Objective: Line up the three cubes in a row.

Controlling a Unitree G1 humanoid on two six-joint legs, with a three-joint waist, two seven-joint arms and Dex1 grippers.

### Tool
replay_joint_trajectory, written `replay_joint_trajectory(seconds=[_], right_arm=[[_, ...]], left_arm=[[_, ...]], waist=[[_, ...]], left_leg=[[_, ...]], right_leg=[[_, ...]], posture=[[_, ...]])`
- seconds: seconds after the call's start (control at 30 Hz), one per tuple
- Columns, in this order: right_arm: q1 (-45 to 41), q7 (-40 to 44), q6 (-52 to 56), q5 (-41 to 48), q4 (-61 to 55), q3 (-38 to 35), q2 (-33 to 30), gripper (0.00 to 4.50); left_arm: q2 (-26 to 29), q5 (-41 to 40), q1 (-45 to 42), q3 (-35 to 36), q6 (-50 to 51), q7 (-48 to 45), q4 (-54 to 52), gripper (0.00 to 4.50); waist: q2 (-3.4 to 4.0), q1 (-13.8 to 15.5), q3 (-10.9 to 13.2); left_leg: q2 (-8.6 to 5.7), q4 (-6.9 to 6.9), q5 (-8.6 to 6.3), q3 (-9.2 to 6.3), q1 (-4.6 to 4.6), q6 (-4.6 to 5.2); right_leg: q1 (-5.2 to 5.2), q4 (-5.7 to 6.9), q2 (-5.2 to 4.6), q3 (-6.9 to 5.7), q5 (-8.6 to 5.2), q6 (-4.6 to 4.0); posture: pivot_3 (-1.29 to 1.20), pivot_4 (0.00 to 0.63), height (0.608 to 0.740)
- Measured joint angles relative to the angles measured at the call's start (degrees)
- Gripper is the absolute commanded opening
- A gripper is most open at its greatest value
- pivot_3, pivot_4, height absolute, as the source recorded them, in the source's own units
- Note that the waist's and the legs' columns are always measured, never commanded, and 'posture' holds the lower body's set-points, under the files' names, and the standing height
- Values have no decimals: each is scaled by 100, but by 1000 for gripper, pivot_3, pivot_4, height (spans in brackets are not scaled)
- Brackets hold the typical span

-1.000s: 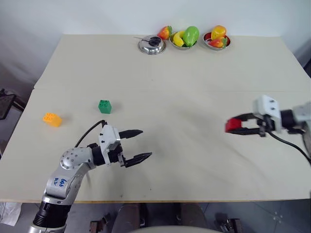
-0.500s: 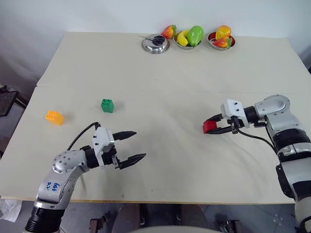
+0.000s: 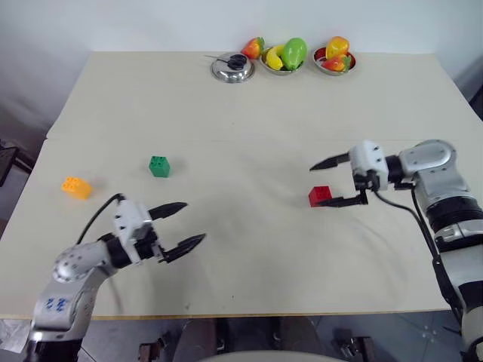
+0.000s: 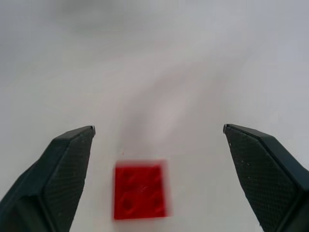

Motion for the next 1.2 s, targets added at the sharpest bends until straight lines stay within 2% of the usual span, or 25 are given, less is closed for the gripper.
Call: replay_joint_trajectory(seconds=[0.13,0.2,0.33,0.47,0.63,0.77,0.9,1.07,1.2], right_arm=[[1132,-251,1133,673,-1209,-770,89,4488],[1930,-728,1495,920,-2046,-1202,299,4488],[3079,-1669,1708,1023,-3390,-1733,713,4488],[3935,-2199,1706,988,-4427,-2060,966,4488],[4376,-2481,1694,914,-4656,-2454,1021,4488],[4617,-2540,1659,801,-4640,-2752,988,4488],[4898,-2534,1562,727,-4652,-3082,962,4488],[5086,-2638,1626,692,-4890,-3198,946,4488],[5331,-2759,1785,696,-5264,-3219,939,4488]], left_arm=[[-502,-45,706,1142,-462,547,222,4500],[-745,-123,1097,1644,-565,786,222,4500],[-1079,-229,1608,2277,-783,1049,395,4500],[-1105,-461,1713,2696,-844,1125,649,4500],[-961,-520,1441,2306,-643,1115,428,4500],[-827,-366,619,1483,-249,1416,96,4500],[-804,117,-492,535,464,2153,79,4500],[-1069,540,-1909,-13,1354,3201,716,4500],[-1149,919,-2647,-294,1431,3540,1598,4500]], waist=[[-12,28,7],[-13,62,8],[-15,141,9],[-21,195,6],[-23,188,5],[-23,194,5],[-24,176,4],[-27,173,2],[-33,183,3]], left_leg=[[-1,2,-2,-3,0,1],[-6,1,-5,-5,-3,4],[-8,2,-12,3,-1,2],[-4,2,-17,-2,1,-4],[-2,1,-24,-1,7,-7],[-3,0,-22,4,9,-5],[-10,-1,-15,18,13,8],[-9,-1,-10,25,17,9],[-9,-2,-9,26,16,8]], right_leg=[[3,1,-6,-1,0,0],[2,-2,-12,-2,0,0],[-4,-12,-12,7,1,1],[-4,-22,-15,9,-1,-3],[-3,-20,-19,38,2,-12],[-2,8,-4,38,1,-13],[0,14,2,24,4,-8],[0,16,6,27,5,-5],[-2,12,12,25,6,-4]], posture=[[0,150,740],[0,150,740],[0,150,740],[0,150,740],[0,150,740],[0,150,740],[0,150,740],[0,150,740],[0,150,740]])
